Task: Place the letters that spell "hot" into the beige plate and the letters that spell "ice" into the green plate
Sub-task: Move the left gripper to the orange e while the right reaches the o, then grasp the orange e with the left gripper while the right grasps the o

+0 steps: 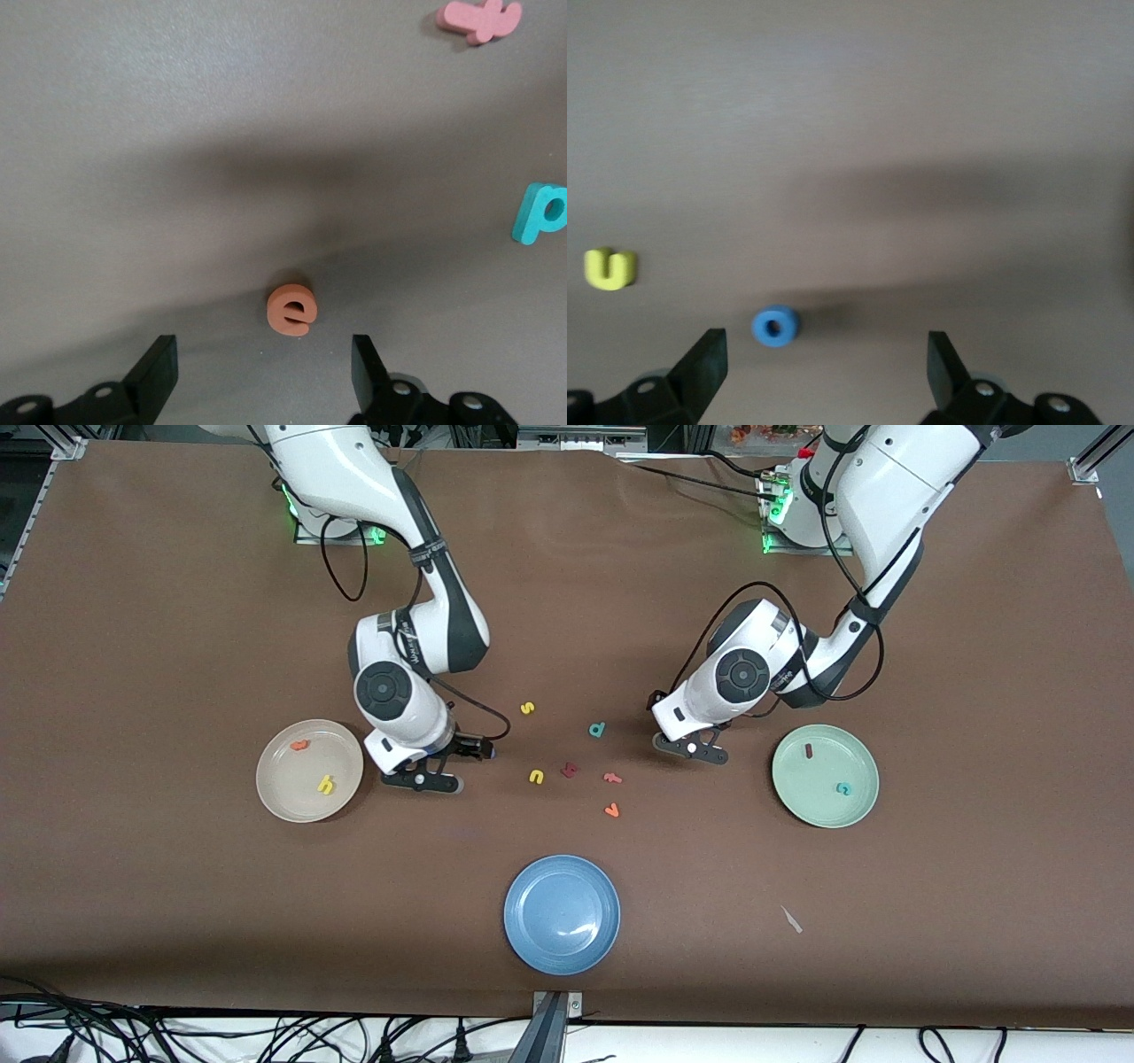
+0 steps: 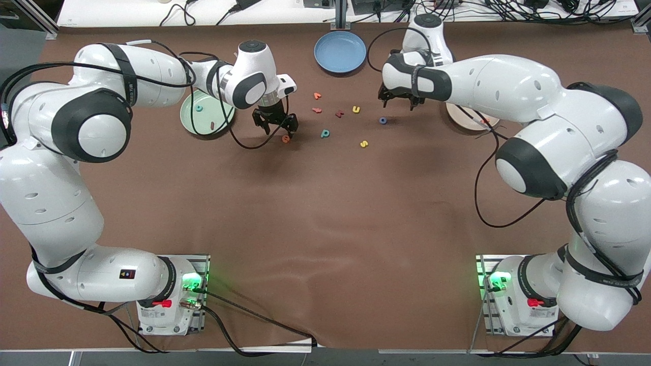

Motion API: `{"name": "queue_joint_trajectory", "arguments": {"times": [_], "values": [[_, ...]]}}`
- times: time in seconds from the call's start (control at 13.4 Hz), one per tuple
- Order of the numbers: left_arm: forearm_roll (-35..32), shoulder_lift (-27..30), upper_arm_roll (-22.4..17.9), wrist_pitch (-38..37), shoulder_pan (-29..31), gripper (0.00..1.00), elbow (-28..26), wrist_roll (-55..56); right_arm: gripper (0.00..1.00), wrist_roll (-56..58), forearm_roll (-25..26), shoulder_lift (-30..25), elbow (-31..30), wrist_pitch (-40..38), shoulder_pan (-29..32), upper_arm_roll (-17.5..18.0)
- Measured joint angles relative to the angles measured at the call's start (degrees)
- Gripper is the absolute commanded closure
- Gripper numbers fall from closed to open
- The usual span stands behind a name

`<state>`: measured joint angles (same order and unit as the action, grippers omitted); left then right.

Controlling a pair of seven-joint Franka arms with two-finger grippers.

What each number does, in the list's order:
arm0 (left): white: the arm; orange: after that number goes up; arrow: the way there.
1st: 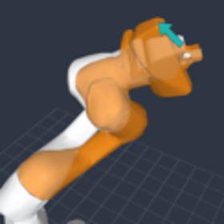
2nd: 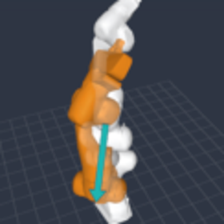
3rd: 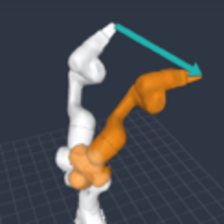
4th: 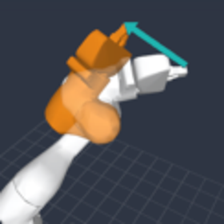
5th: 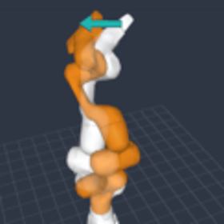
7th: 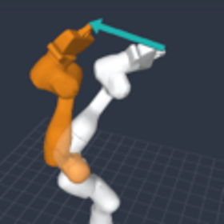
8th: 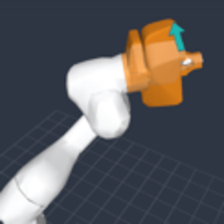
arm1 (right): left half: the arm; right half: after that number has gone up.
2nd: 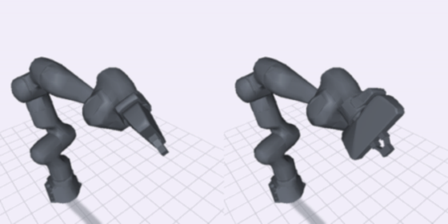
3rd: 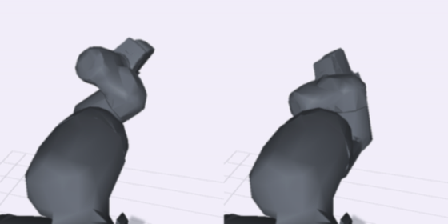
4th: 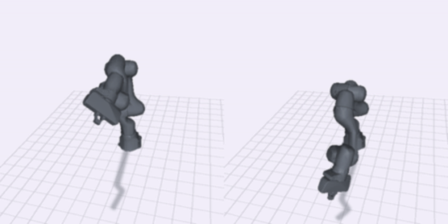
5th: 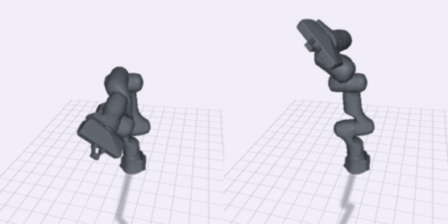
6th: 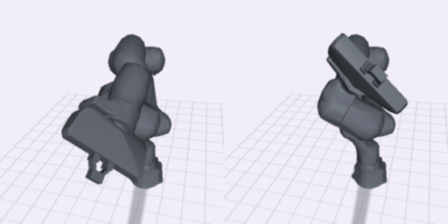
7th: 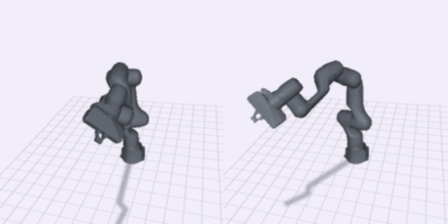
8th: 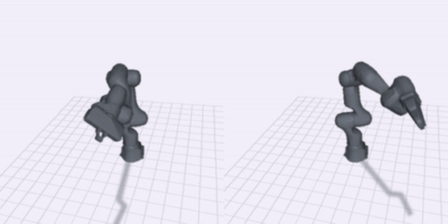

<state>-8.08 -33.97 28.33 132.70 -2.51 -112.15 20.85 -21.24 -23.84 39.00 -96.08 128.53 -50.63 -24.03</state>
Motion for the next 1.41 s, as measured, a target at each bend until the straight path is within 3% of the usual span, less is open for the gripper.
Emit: {"name": "queue_joint_trajectory", "arguments": {"times": [0.3,0.82,1.27,1.41], "values": [[0.0,-0.87,-0.01,0.79,-0.92,0.22,0.0,1.26,0.01,-0.03,0.0,3.37,2.65,0.03,-0.72,1.11],[-5.14,-2.08,-0.46,2.65,-1.13,0.34,0.01,3.77,0.24,0.02,0.01,6.66,6.59,0.28,-0.72,2.33],[-5.16,-2.3,-0.44,2.66,-2.53,0.45,0.01,7.1,0.26,0.65,0.01,6.71,6.66,0.16,-0.38,2.28],[-5.16,-2.41,-0.45,2.66,-2.69,0.55,0.02,7.37,0.26,1.44,0.01,6.92,6.57,0.02,-0.12,2.25]]}}
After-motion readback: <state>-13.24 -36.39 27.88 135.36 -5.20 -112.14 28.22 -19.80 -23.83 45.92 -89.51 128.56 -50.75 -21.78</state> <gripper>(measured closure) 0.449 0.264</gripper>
